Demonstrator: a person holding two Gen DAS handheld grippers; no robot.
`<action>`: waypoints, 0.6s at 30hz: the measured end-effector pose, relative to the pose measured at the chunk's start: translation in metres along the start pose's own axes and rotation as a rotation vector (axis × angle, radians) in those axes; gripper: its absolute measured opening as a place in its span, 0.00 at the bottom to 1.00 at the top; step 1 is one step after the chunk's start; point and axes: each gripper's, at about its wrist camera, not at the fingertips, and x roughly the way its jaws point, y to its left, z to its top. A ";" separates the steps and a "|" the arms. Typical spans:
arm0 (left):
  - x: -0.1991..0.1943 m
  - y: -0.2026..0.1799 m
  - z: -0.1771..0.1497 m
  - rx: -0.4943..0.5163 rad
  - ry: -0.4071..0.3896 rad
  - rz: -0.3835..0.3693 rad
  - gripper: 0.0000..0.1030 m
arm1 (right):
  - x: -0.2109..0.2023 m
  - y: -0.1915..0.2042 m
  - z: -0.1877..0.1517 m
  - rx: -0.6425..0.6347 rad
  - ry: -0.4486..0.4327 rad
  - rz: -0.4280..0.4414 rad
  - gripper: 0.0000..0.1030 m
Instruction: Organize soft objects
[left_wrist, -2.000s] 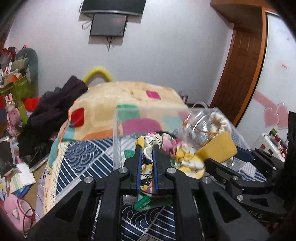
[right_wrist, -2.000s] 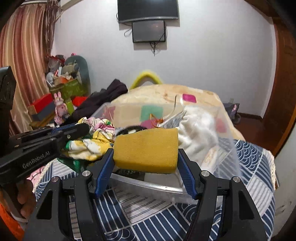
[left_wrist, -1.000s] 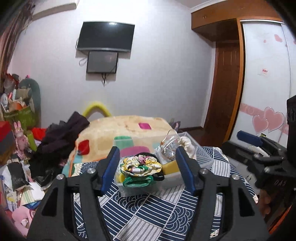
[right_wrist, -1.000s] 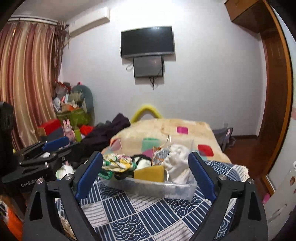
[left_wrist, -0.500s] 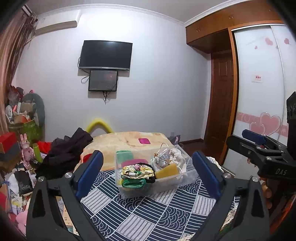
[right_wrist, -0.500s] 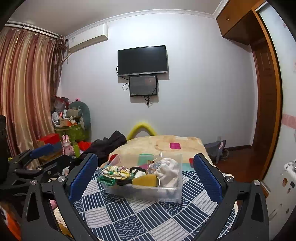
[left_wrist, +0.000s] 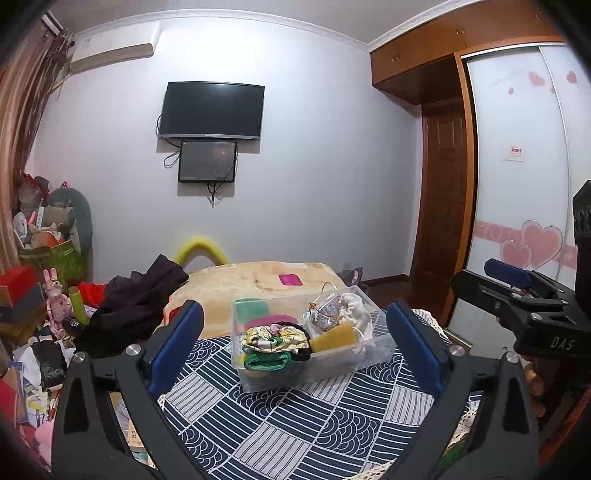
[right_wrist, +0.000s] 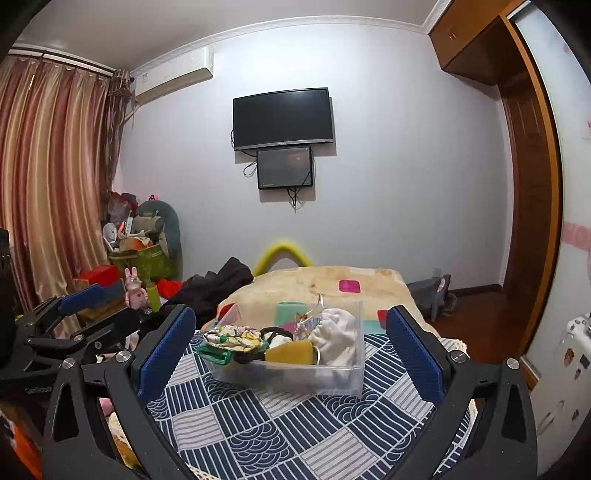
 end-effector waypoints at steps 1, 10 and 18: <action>-0.001 0.000 0.000 -0.001 0.000 -0.001 0.98 | 0.000 0.000 0.000 -0.001 0.001 0.001 1.00; -0.004 -0.002 0.000 0.003 -0.007 -0.004 0.99 | -0.002 0.001 -0.004 0.003 0.009 0.004 1.00; -0.006 -0.002 0.001 0.000 -0.004 -0.007 0.99 | -0.004 0.001 -0.004 0.009 0.012 0.007 1.00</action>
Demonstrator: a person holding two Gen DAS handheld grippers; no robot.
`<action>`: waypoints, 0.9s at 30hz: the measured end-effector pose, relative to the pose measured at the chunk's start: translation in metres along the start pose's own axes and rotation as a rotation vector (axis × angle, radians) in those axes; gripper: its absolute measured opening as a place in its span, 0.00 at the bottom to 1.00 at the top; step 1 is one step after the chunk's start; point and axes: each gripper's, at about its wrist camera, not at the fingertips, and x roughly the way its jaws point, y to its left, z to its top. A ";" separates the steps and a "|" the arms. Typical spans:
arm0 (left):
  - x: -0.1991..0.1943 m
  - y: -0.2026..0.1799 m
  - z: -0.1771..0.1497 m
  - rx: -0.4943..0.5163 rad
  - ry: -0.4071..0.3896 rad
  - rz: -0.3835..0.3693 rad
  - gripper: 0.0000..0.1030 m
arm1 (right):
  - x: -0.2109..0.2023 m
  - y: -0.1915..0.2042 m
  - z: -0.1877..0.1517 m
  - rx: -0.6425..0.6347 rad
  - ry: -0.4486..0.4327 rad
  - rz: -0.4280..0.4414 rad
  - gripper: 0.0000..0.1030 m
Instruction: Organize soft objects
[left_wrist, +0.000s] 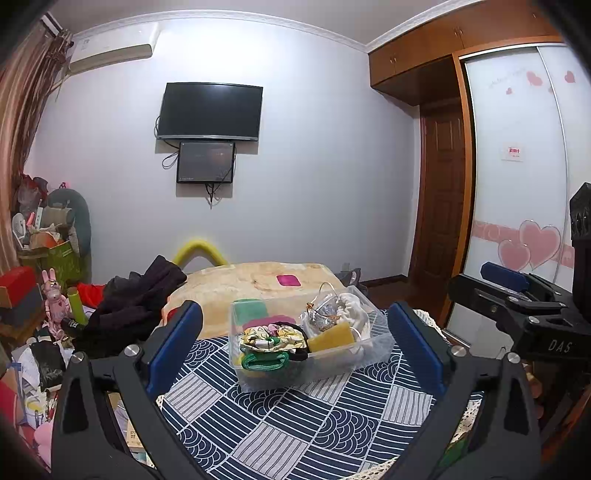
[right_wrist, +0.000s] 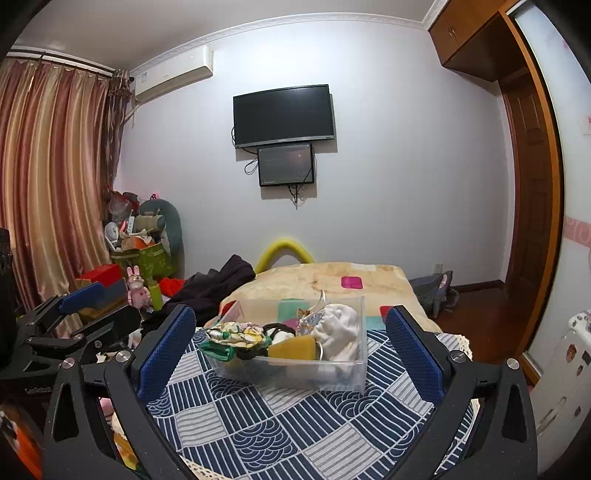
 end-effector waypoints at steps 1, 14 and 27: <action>0.000 0.000 0.000 -0.001 0.000 -0.003 0.99 | 0.000 0.000 0.000 0.000 0.001 0.000 1.00; -0.002 0.000 0.001 0.003 -0.004 -0.011 0.99 | -0.001 0.002 0.000 0.001 0.003 0.000 1.00; 0.003 0.002 0.000 -0.012 0.025 -0.031 0.99 | -0.002 0.003 -0.001 0.003 0.008 0.005 1.00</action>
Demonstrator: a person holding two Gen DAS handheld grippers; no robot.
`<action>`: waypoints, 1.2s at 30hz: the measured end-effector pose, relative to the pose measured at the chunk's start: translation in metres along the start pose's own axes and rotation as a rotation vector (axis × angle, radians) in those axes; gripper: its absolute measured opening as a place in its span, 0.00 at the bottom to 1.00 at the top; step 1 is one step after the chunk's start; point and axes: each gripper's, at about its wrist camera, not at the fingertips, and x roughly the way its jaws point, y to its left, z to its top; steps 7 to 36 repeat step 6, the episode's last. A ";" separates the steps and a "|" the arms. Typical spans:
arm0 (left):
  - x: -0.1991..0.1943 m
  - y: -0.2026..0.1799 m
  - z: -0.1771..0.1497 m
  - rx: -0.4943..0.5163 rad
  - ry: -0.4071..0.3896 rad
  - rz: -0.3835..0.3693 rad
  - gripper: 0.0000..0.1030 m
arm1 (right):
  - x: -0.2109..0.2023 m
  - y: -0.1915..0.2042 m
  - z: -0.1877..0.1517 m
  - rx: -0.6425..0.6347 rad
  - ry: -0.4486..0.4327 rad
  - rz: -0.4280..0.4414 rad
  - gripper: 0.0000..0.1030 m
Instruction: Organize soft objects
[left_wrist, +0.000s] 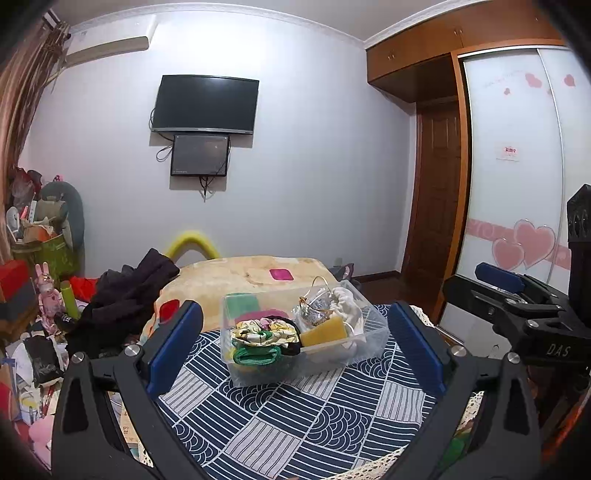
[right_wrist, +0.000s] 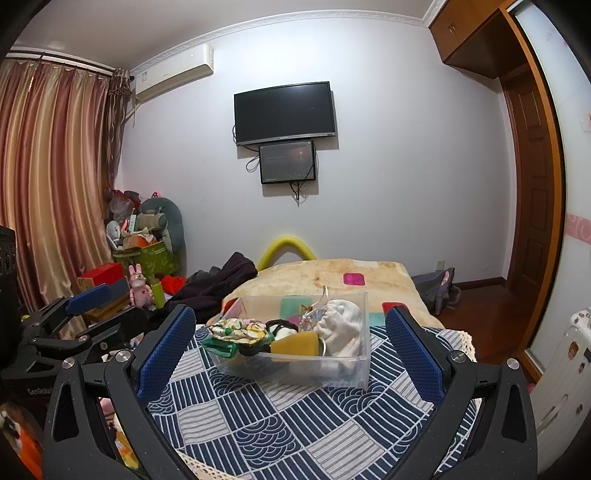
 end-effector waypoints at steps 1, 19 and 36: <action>0.000 0.000 0.000 0.001 -0.001 0.001 0.99 | -0.001 0.001 -0.001 0.001 0.001 0.002 1.00; -0.001 -0.002 -0.002 0.001 -0.003 -0.011 0.99 | -0.002 0.006 -0.003 -0.003 0.006 0.004 1.00; -0.001 -0.002 -0.002 0.001 -0.003 -0.011 0.99 | -0.002 0.006 -0.003 -0.003 0.006 0.004 1.00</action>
